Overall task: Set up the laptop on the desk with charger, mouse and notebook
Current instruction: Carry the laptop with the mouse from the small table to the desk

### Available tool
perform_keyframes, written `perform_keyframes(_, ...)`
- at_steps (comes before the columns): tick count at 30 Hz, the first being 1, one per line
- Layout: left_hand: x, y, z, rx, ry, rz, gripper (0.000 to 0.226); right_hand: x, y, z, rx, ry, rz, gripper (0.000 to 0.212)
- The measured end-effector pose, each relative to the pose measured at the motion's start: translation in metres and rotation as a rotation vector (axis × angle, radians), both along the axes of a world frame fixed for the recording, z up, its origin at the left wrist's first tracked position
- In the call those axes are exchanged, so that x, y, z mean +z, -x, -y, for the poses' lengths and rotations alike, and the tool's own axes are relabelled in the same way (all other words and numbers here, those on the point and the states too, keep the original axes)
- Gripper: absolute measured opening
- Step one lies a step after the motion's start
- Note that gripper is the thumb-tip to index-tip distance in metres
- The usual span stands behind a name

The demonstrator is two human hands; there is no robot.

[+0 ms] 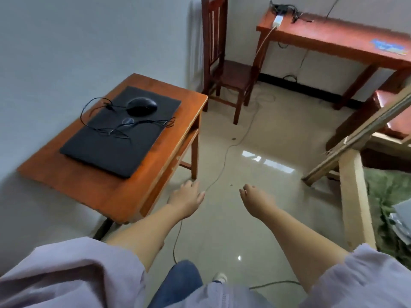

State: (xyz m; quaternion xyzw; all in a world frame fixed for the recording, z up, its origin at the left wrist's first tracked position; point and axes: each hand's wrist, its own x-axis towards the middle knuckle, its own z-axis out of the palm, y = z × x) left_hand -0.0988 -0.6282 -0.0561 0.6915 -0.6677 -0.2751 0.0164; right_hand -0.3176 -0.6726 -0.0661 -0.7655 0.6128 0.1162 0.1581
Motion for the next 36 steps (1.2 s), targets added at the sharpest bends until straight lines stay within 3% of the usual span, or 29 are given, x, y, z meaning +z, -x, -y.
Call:
perform_keyframes(4,0.006,-0.033,0.052,0.165,0.027,0.009,0.045,0.008,-0.039,0.087,0.245,0.037,-0.050,0.024)
perform_keyframes(13,0.014,-0.159,0.130,0.532,0.167,0.077,0.040,0.034,-0.195,0.240,0.490,0.081,0.048,0.016)
perform_keyframes(21,0.016,-0.237,0.116,0.919,0.323,0.138,0.030,0.037,-0.301,0.324,0.469,0.099,0.283,0.032)
perform_keyframes(24,0.012,-0.246,0.101,1.112,0.391,0.245,0.026,0.027,-0.338,0.351,0.524,0.069,0.264,0.039)
perform_keyframes(27,0.004,-0.246,0.088,1.397,0.308,0.269,0.032,0.016,-0.369,0.371,0.584,0.066,0.219,0.039)
perform_keyframes(30,-0.011,-0.236,0.083,1.675,0.164,0.182,0.039,0.007,-0.392,0.387,0.587,-0.007,0.251,0.037)
perform_keyframes(36,-0.021,-0.223,0.111,1.968,0.110,0.146,0.046,-0.012,-0.404,0.403,0.503,-0.114,0.295,0.045)
